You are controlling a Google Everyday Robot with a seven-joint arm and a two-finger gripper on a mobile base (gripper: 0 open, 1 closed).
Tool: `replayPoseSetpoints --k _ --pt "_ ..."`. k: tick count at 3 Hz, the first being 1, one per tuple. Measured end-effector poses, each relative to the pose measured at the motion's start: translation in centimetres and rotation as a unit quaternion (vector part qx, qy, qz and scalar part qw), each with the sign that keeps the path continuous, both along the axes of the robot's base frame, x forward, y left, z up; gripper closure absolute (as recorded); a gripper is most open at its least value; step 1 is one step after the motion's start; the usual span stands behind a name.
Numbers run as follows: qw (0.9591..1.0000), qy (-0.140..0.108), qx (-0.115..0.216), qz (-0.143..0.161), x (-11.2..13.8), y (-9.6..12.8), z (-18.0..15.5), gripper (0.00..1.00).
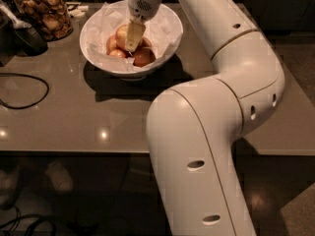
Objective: Pick apple from white bowl
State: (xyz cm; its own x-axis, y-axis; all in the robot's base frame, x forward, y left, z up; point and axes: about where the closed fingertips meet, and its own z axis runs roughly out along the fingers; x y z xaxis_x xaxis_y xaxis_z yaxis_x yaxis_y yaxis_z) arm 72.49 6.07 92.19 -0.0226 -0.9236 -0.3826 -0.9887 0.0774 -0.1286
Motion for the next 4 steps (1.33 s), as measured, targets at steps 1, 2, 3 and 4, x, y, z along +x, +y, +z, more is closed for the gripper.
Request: replayPoseSetpoints --k 1,2,3,4 --pt "0.9997 -0.023 0.006 -0.01 0.6 0.2 1.1 1.0" --pt "0.9986 -0.046 0.01 -0.023 0.3 -0.1 3.1 1.0" --pt "0.9968 -0.069 0.028 -0.029 -1.6 -0.8 6.5 1.0" --pt "0.9953 -0.083 0.038 -0.031 -3.3 -1.2 8.7 1.0"
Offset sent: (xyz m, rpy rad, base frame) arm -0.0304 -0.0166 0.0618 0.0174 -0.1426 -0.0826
